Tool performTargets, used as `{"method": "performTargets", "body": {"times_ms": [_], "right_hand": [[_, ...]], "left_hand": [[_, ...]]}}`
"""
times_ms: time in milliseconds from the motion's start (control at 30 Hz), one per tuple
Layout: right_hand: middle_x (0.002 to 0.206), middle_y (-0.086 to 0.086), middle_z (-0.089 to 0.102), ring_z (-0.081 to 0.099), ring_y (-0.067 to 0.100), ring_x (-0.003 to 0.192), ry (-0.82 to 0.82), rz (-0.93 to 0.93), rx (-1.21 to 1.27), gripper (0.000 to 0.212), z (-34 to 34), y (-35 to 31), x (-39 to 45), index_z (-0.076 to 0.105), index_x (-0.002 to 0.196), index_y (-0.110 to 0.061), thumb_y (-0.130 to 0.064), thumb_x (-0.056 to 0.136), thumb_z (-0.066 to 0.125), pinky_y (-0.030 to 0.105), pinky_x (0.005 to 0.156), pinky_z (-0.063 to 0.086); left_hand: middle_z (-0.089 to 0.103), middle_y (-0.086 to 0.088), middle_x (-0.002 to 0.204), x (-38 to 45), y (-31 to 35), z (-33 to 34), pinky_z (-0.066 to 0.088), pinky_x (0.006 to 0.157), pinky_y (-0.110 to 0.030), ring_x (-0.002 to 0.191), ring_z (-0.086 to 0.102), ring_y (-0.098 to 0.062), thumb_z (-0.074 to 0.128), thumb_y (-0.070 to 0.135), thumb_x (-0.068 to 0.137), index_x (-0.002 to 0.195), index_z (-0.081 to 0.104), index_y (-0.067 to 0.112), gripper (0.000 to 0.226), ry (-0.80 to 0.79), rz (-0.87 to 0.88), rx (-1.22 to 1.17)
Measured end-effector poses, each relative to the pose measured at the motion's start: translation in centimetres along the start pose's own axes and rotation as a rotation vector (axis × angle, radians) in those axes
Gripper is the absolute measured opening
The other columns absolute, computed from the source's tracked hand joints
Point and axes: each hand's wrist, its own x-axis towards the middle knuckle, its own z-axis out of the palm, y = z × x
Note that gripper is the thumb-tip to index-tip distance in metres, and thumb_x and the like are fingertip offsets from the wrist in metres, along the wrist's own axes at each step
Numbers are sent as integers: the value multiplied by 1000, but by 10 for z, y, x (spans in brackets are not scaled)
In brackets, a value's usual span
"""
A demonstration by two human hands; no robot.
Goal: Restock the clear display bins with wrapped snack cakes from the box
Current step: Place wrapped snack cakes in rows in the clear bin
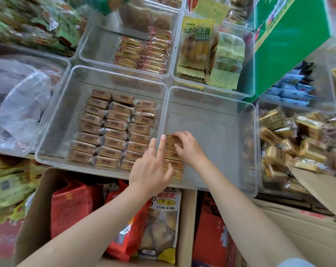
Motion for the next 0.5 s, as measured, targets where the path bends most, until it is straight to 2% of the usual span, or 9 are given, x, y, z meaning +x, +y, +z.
{"method": "performTargets", "body": {"times_ms": [200, 267, 333, 400, 433, 500], "right_hand": [[138, 11, 52, 47, 29, 129, -71, 61, -69, 49, -16, -13, -9, 52, 139, -14, -15, 90, 58, 34, 109, 37], [140, 11, 51, 45, 30, 131, -37, 51, -86, 49, -32, -16, -23, 51, 141, -13, -14, 92, 56, 34, 110, 33], [138, 9, 53, 47, 26, 129, 33, 39, -64, 40, -54, -21, -50, 55, 136, -14, -17, 96, 55, 34, 106, 36], [128, 4, 60, 55, 21, 116, 120, 18, -48, 29, -82, -26, -92, 63, 125, -17, -21, 98, 53, 33, 95, 44], [120, 3, 64, 59, 18, 105, 182, -2, -27, 25, -96, -28, -118, 66, 119, -17, -22, 99, 54, 31, 89, 47], [100, -2, 68, 60, 10, 83, 335, -43, 24, 17, -122, -30, -182, 71, 108, -16, -19, 98, 57, 24, 76, 48]], "left_hand": [[10, -15, 168, -1, 0, -1, 52, 81, -39, 130, 54, -31, 38, 52, 99, 160, -12, 24, 84, -1, -16, -112], [5, -14, 168, 0, -2, -3, 51, 85, -41, 133, 50, -34, 42, 48, 99, 161, -7, 24, 83, -27, -14, -188], [4, -19, 168, -4, -2, -5, 44, 101, -44, 141, 40, -38, 49, 42, 99, 162, 3, 19, 81, -13, 8, -207], [10, -24, 165, -14, 3, -3, 28, 117, -49, 149, 23, -40, 58, 36, 95, 159, 19, 11, 79, 77, 74, -198], [14, -24, 165, -23, 10, -2, 23, 120, -50, 150, 20, -40, 62, 33, 92, 157, 27, 9, 77, 113, 118, -224], [21, -20, 164, -44, 33, 3, 23, 119, -49, 149, 23, -38, 64, 31, 88, 151, 39, 9, 71, 124, 218, -296]]}}
